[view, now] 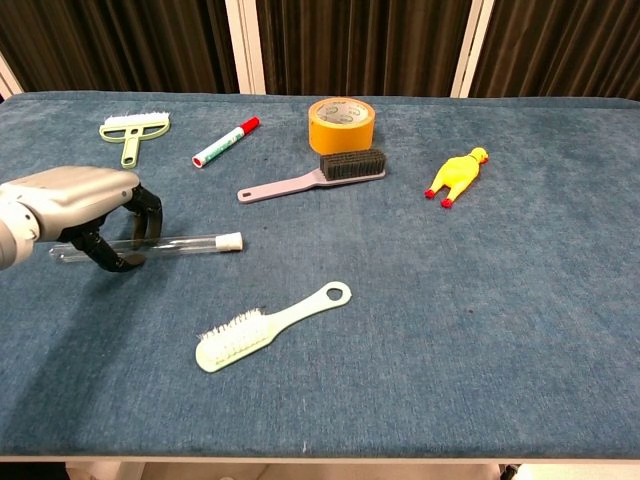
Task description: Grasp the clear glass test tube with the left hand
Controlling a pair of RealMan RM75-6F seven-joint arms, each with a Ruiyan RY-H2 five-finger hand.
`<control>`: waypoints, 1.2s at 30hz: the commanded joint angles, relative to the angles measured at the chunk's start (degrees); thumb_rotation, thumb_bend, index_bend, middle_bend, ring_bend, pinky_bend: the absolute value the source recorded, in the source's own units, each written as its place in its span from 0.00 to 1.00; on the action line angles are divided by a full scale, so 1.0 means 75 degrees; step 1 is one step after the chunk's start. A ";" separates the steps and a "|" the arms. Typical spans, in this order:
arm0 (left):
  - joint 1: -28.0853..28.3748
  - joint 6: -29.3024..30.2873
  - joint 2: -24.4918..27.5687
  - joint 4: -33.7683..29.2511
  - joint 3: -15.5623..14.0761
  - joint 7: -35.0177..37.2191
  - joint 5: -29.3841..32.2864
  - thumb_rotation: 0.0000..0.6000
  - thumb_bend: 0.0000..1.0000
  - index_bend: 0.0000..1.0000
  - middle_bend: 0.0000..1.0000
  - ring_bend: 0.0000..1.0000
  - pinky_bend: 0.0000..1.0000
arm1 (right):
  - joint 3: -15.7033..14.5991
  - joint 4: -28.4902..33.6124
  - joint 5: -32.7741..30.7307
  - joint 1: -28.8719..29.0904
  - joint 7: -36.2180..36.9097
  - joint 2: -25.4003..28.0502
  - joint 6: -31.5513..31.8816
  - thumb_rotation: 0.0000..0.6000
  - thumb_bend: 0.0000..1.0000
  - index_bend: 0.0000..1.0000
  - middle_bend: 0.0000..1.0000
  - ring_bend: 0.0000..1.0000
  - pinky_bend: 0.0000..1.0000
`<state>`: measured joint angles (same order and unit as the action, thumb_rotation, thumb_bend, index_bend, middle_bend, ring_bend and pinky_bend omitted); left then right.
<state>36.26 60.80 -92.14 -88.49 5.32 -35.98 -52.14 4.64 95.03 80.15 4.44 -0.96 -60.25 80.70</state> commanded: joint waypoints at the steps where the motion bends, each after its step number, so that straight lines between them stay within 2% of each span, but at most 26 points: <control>1: -0.0002 -0.0021 -0.0006 0.0031 -0.0016 0.0040 -0.0004 1.00 0.35 0.51 0.55 0.24 0.20 | 0.0000 0.0000 0.0000 0.0001 0.0000 0.0001 -0.0001 1.00 0.36 0.32 0.14 0.11 0.02; 11: 0.0027 -0.0041 0.0154 -0.0069 -0.0030 0.0132 -0.0093 1.00 0.43 0.59 0.61 0.29 0.24 | -0.0003 0.0008 -0.0006 0.0014 -0.0009 0.0000 -0.0022 1.00 0.36 0.32 0.14 0.11 0.02; 19: -0.0007 -0.0017 0.0333 -0.0301 -0.0022 0.0368 -0.0229 1.00 0.44 0.59 0.61 0.30 0.24 | -0.0005 0.0011 -0.0013 0.0012 -0.0010 -0.0004 -0.0021 1.00 0.36 0.32 0.14 0.11 0.02; 36: -0.0161 -0.0561 0.2003 -0.1734 0.0477 0.2713 -0.1036 1.00 0.44 0.62 0.62 0.30 0.24 | -0.0017 0.0047 -0.0040 0.0001 -0.0044 0.0000 -0.0027 1.00 0.36 0.32 0.14 0.11 0.02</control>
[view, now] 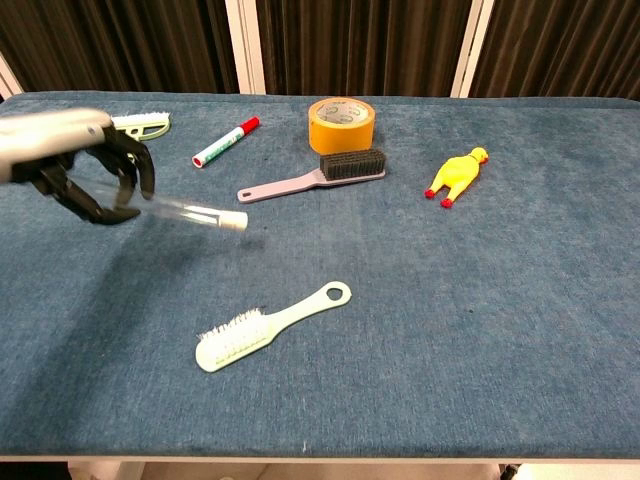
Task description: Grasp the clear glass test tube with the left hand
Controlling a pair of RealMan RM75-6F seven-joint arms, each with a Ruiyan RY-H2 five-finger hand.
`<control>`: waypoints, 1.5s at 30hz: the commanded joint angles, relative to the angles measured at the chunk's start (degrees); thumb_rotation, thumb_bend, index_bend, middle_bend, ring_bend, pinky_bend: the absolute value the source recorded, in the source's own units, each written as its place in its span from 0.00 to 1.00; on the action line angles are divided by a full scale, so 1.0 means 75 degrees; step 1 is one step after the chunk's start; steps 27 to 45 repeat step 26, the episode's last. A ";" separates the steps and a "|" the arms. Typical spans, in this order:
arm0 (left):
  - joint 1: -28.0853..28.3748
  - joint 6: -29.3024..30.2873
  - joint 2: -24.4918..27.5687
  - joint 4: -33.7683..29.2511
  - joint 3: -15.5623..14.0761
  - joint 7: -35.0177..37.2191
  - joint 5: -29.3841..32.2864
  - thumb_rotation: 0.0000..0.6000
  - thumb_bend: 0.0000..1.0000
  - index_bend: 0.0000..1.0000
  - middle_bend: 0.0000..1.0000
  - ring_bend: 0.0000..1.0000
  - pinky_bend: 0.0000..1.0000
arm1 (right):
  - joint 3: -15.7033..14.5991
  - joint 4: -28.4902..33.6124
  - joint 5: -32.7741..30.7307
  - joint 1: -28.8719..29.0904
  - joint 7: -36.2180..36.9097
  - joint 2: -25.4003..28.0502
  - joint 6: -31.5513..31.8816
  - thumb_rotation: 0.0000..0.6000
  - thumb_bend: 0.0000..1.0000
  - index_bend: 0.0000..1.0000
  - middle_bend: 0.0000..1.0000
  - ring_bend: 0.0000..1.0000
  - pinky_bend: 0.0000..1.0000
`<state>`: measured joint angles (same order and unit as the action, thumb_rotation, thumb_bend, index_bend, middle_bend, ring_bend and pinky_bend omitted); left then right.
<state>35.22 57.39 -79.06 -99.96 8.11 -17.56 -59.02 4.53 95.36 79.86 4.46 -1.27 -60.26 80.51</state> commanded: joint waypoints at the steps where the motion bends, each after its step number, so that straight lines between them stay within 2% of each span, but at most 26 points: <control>1: -0.0018 -0.0139 0.0368 -0.0272 0.0143 0.0364 -0.0153 1.00 0.44 0.62 0.62 0.30 0.24 | -0.0003 0.0005 -0.0001 -0.0002 -0.0004 0.0003 -0.0002 1.00 0.36 0.32 0.14 0.11 0.02; 4: 0.0008 -0.0286 0.0794 -0.0528 0.0327 0.0801 -0.0246 1.00 0.44 0.62 0.62 0.30 0.24 | -0.0002 0.0010 -0.0009 -0.0006 -0.0007 0.0005 0.0002 1.00 0.36 0.32 0.14 0.11 0.02; 13: 0.0098 -0.1136 0.2691 -0.1517 0.1309 0.3041 -0.0563 1.00 0.44 0.62 0.62 0.30 0.24 | -0.0005 0.0027 -0.0034 -0.0005 -0.0005 0.0017 -0.0023 1.00 0.36 0.32 0.14 0.11 0.02; 22: 0.0091 -0.1654 0.3859 -0.1736 0.1585 0.4206 -0.0918 1.00 0.44 0.62 0.62 0.30 0.24 | -0.0010 0.0043 -0.0040 -0.0009 -0.0051 0.0007 -0.0017 1.00 0.36 0.32 0.14 0.11 0.02; 26: 0.0024 -0.1787 0.4098 -0.1695 0.1594 0.4781 -0.1154 1.00 0.44 0.62 0.62 0.30 0.24 | -0.0006 0.0051 -0.0055 -0.0014 -0.0037 0.0015 -0.0017 1.00 0.36 0.32 0.14 0.11 0.02; 45: 0.0024 -0.1787 0.4098 -0.1695 0.1594 0.4781 -0.1154 1.00 0.44 0.62 0.62 0.30 0.24 | -0.0006 0.0051 -0.0055 -0.0014 -0.0037 0.0015 -0.0017 1.00 0.36 0.32 0.14 0.11 0.02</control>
